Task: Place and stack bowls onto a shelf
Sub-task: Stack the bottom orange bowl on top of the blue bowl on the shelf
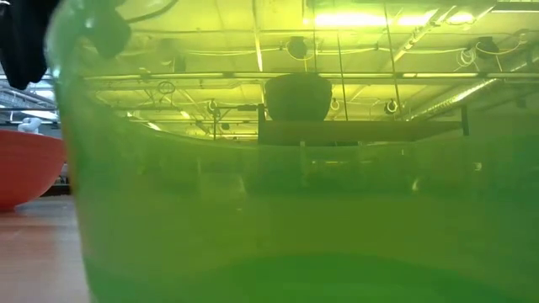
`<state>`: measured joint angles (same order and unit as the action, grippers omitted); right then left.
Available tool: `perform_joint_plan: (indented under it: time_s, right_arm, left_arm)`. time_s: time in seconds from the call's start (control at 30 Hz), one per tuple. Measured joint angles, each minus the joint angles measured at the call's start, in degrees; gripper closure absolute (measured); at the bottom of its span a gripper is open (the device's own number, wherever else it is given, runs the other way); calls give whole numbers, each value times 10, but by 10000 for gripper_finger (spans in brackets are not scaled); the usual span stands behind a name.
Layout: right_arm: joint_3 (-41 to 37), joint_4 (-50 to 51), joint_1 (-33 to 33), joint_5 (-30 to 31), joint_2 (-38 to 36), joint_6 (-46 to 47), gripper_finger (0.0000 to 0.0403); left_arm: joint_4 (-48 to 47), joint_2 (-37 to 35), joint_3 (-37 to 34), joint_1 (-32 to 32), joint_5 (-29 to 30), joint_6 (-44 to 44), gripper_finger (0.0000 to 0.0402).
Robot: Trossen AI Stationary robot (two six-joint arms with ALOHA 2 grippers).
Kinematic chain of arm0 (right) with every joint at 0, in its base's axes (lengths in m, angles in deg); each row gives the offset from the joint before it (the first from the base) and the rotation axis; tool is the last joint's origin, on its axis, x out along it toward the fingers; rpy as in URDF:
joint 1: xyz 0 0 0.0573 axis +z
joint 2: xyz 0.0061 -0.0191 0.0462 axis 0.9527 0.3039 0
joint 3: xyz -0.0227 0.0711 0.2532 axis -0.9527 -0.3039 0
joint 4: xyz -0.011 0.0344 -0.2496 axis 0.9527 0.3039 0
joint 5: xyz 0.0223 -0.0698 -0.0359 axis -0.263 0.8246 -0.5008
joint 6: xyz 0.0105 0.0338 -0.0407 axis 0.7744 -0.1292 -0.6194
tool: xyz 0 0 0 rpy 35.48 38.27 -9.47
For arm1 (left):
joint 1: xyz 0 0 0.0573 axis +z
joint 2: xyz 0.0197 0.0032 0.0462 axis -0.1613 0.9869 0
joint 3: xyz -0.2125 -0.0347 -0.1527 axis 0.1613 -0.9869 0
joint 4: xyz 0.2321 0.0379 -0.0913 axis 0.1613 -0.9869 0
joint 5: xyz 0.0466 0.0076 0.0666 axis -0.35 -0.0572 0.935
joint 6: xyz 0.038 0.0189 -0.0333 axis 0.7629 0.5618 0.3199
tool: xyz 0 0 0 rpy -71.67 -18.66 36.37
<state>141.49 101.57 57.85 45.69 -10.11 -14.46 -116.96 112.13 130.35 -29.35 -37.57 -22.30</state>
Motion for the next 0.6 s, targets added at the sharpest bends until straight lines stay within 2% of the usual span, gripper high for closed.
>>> perform_joint_plan:
  time_s: [0.1,0.37,0.6]
  right_arm:
    - [0,0,0,0,0,1,284]
    - [0,0,0,0,0,1,284]
    - [0,0,0,0,0,1,284]
  left_arm:
    - [37,0,-14,-7,0,27,293]
    - [116,0,-60,-24,5,5,293]
    - [116,0,-68,-30,15,6,293]
